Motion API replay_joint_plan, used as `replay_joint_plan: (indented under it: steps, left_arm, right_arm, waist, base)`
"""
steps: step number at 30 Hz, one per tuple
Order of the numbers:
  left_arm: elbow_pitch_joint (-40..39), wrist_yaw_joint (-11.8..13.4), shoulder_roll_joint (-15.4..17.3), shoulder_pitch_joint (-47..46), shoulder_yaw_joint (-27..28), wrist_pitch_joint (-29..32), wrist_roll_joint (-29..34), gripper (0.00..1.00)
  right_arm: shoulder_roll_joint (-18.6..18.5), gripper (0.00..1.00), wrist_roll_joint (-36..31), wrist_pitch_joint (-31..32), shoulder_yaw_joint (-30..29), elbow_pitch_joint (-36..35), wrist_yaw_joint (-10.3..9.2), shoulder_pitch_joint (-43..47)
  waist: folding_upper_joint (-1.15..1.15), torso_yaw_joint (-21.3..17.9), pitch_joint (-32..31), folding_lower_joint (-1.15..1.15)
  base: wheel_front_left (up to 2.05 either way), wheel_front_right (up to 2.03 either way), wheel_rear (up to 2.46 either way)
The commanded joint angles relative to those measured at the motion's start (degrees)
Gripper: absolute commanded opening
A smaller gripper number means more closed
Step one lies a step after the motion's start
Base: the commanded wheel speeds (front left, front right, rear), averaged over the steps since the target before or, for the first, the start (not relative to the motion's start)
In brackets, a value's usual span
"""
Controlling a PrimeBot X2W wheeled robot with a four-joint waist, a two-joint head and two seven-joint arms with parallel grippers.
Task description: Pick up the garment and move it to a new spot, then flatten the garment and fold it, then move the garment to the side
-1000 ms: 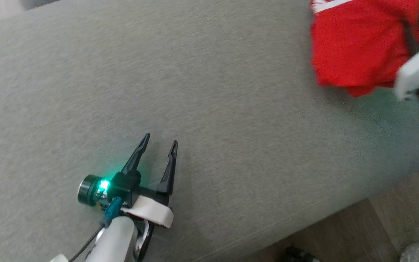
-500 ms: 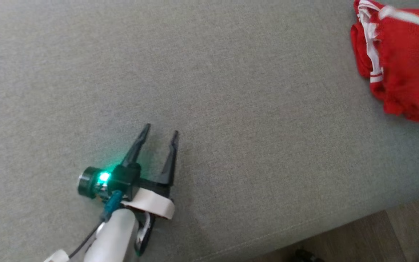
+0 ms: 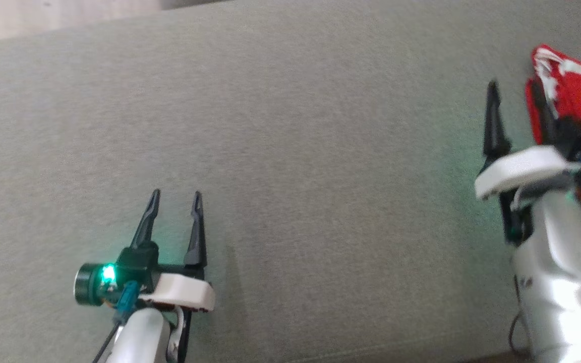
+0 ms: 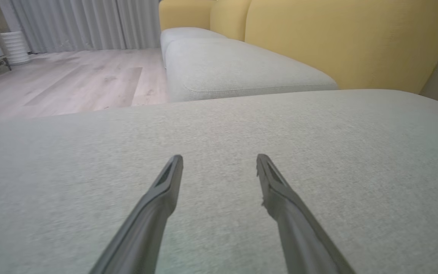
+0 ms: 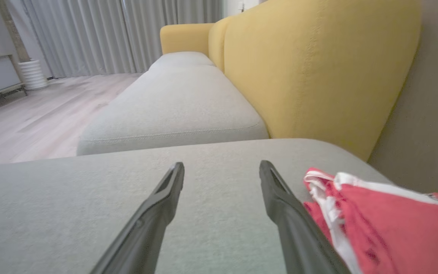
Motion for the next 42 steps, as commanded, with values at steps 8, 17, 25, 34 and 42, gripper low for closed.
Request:
replay_joint_plan:
  steps: [8,17,25,34,42]
  left_arm:
    - [-1.55,1.44,0.37,2.69,4.98,-0.24,0.05,1.00]
    - [-2.12,1.55,0.37,4.35,8.18,-0.24,0.97,1.00]
    - [-2.46,1.18,0.37,5.70,10.33,-0.24,0.65,1.00]
    - [-3.77,-0.36,0.37,6.10,11.74,-0.24,-0.90,1.00]
    - [0.97,-1.13,-0.14,8.21,9.77,0.66,-3.07,0.00]
  right_arm:
    - [1.48,1.00,4.60,-0.63,3.66,-4.32,-0.04,9.38]
    - [1.51,1.00,10.02,-0.63,8.44,-6.32,-0.04,13.15]
    - [1.52,1.00,11.44,-0.63,10.03,-6.92,-0.04,14.75]
    - [1.52,1.00,14.01,-0.63,11.36,-7.63,-0.04,15.59]
    - [1.42,0.00,15.10,0.62,9.53,-3.53,0.00,17.97]
  waist:
    - [0.00,8.35,-5.59,0.01]
    - [0.00,10.68,-8.45,0.01]
    - [0.00,10.43,-10.77,0.01]
    - [0.00,9.60,-10.92,0.01]
    - [0.00,9.54,-11.00,0.01]
  base:
    - [0.00,0.00,0.00]
    - [0.00,0.00,0.00]
    - [0.00,0.00,0.00]
    - [0.00,0.00,0.00]
    - [0.00,0.00,0.00]
